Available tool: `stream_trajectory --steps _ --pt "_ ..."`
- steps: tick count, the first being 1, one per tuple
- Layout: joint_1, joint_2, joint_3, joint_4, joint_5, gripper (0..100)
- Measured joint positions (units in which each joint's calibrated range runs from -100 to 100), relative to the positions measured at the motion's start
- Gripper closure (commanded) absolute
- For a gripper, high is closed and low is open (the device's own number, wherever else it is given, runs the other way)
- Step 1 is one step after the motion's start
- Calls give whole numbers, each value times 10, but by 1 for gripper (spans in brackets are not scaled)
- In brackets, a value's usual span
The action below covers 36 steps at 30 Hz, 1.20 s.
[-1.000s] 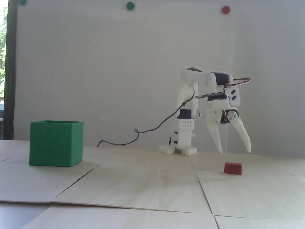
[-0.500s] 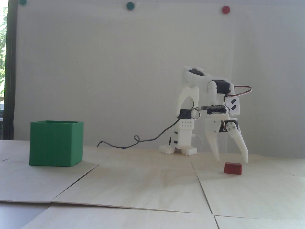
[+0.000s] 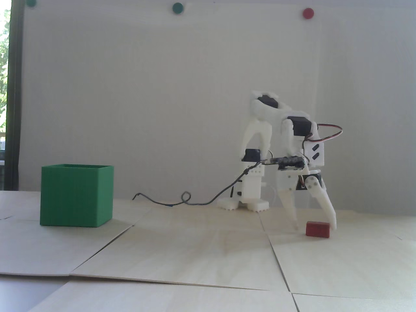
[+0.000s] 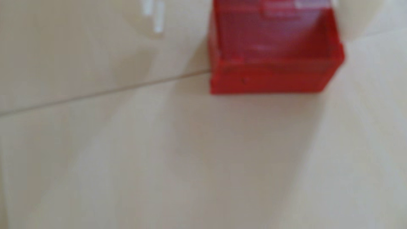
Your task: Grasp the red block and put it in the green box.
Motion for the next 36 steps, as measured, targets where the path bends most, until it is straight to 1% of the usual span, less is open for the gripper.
stream_trajectory --steps 8,10,12,15,27,32,36 --pt "0 1 0 0 0 73" --pt "0 1 0 0 0 79" --pt "0 1 0 0 0 88" --pt "0 1 0 0 0 98" --pt "-1 0 -6 0 0 98" --pt "12 -7 -11 18 0 98" --pt "37 -63 -47 90 0 98"
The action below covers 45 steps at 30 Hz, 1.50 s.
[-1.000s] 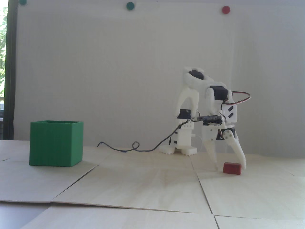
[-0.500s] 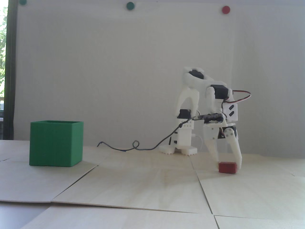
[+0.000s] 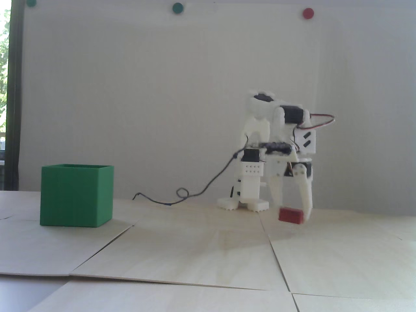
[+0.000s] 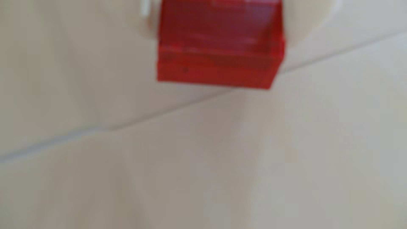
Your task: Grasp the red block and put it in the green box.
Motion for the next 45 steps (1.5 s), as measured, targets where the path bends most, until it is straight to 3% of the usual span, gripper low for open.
stream_trajectory --steps 6,13,18,23,27,32,45 --pt "84 -128 -99 51 0 98" --pt "300 -253 -127 156 3 97" --pt "498 -271 -127 101 3 98" --pt "611 -236 -127 -42 2 98" --pt "629 -161 -127 -161 1 98" --pt "607 -103 -131 -235 1 98" --pt "511 -95 -204 -240 1 98"
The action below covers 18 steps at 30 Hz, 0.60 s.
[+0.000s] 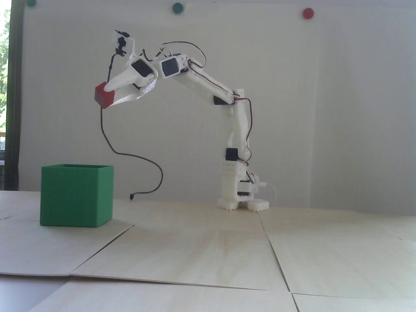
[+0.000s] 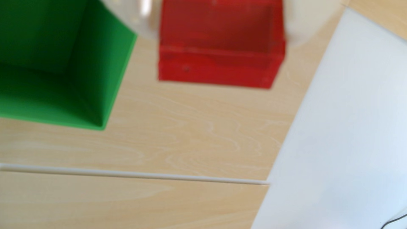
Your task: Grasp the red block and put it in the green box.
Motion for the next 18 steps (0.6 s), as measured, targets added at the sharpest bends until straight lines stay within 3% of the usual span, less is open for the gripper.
stream_trajectory --steps 18 --pt "41 0 0 -11 0 97"
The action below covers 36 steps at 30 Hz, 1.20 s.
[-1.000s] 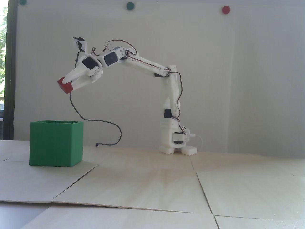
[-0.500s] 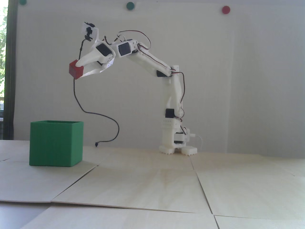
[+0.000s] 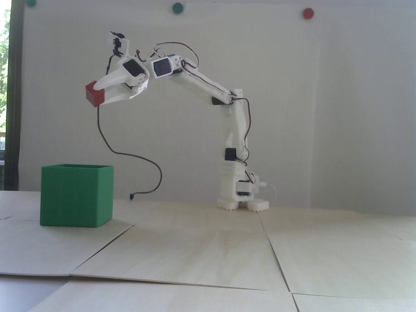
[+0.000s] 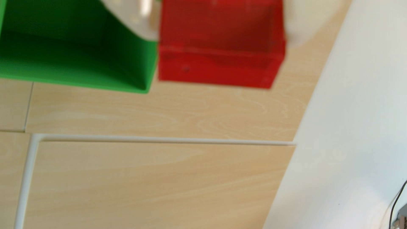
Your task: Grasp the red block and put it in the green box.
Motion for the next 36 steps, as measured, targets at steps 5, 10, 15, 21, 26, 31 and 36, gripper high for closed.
stream_trajectory --steps 5,10,15,21,26,31,36 --pt "1 0 0 0 0 77" --pt "11 0 0 0 0 69" --pt "11 0 0 0 0 74" --pt "10 0 0 0 0 85" --pt "-17 0 0 0 0 97" --pt "-71 -3 0 0 0 98" --pt "-147 -69 30 67 0 98"
